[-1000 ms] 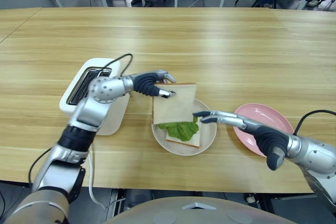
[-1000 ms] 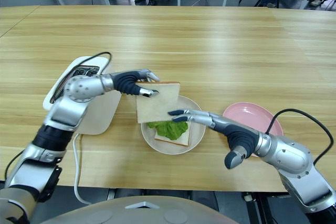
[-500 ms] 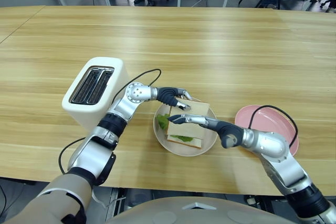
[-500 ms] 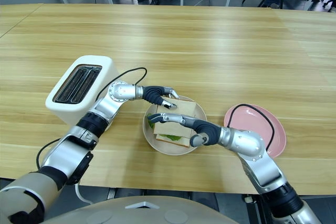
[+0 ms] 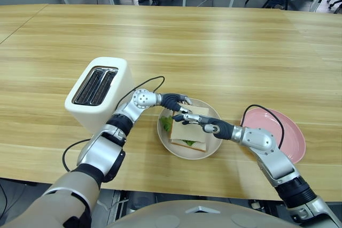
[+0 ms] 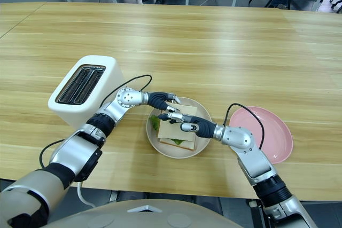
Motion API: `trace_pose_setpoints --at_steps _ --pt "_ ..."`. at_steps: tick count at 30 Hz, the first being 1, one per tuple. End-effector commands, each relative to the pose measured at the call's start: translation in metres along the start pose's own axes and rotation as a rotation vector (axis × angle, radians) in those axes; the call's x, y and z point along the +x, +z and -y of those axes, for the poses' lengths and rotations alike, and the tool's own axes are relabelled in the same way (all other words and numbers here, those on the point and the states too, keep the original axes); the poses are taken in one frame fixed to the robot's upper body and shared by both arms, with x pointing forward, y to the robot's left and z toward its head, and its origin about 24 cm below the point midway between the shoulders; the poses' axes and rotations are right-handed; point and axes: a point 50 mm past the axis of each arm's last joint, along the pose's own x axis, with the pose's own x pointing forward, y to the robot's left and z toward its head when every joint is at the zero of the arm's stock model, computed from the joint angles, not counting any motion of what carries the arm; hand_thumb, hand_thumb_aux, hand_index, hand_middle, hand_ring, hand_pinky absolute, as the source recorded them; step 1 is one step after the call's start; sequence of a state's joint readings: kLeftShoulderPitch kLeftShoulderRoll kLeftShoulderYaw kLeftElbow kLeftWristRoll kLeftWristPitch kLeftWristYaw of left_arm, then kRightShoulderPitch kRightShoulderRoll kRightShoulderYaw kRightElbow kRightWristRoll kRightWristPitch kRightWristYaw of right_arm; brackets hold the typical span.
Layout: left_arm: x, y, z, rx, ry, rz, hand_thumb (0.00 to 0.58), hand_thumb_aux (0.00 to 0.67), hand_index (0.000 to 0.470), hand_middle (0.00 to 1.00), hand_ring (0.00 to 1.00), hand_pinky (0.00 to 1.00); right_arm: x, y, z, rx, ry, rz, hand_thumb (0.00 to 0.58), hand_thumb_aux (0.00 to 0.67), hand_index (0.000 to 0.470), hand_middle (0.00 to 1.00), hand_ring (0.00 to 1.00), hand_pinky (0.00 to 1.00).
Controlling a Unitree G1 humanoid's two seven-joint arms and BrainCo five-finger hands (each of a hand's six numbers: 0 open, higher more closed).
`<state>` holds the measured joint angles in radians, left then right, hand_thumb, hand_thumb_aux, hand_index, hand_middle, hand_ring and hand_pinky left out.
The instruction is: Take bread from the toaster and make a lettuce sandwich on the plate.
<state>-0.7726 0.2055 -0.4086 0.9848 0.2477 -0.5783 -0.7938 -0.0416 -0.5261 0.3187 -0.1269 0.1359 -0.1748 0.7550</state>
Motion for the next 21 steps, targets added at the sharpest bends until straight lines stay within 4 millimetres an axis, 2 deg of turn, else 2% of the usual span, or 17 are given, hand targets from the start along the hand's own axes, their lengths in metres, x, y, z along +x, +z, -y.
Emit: trace_pose_setpoints --at_steps 1,6,7,8,9,10,11,16,21 --pt "0.003 -0.006 0.007 0.020 -0.039 -0.044 0.580 0.670 0.460 1.00 1.00 1.00 0.001 -0.009 -0.004 0.022 0.033 -0.089 0.000 0.000 0.000 0.00 0.00 0.00" --pt "0.004 -0.005 0.007 0.132 -0.013 -0.075 0.580 0.670 0.460 1.00 1.00 1.00 0.001 -0.021 -0.007 0.035 0.048 -0.213 0.000 0.000 0.000 0.00 0.00 0.00" --pt "0.004 -0.003 0.005 0.181 0.016 -0.075 0.512 0.441 0.303 1.00 1.00 1.00 0.001 -0.023 -0.007 0.033 0.051 -0.233 0.000 0.000 0.000 0.00 0.00 0.00" --pt "0.004 0.000 0.001 0.242 0.056 -0.071 0.000 0.000 0.000 0.41 0.41 0.41 0.001 -0.024 -0.008 0.029 0.055 -0.250 0.000 0.000 0.000 0.00 0.00 0.00" --pt "0.004 0.003 -0.002 0.294 0.091 -0.070 0.000 0.000 0.000 0.41 0.41 0.41 0.001 -0.026 -0.008 0.027 0.059 -0.265 0.000 0.000 0.000 0.00 0.00 0.00" --pt "0.004 0.006 -0.005 0.343 0.121 -0.067 0.000 0.000 0.000 0.06 0.06 0.06 0.001 -0.027 -0.008 0.028 0.061 -0.277 0.000 0.000 0.000 0.00 0.00 0.00" --pt "0.003 0.009 -0.009 0.396 0.154 -0.059 0.000 0.000 0.000 0.00 0.00 0.00 0.002 -0.027 -0.009 0.030 0.065 -0.285 0.000 0.000 0.000 0.00 0.00 0.00" --pt "-0.008 0.030 -0.034 0.701 0.379 -0.015 0.000 0.000 0.000 0.00 0.00 0.00 0.002 -0.030 -0.013 0.032 0.082 -0.321 0.000 0.000 0.000 0.00 0.00 0.00" --pt "-0.041 0.059 -0.075 0.909 0.739 0.054 0.000 0.000 0.000 0.00 0.00 0.00 0.002 -0.032 -0.016 0.033 0.101 -0.340 0.000 0.000 0.000 0.00 0.00 0.00"
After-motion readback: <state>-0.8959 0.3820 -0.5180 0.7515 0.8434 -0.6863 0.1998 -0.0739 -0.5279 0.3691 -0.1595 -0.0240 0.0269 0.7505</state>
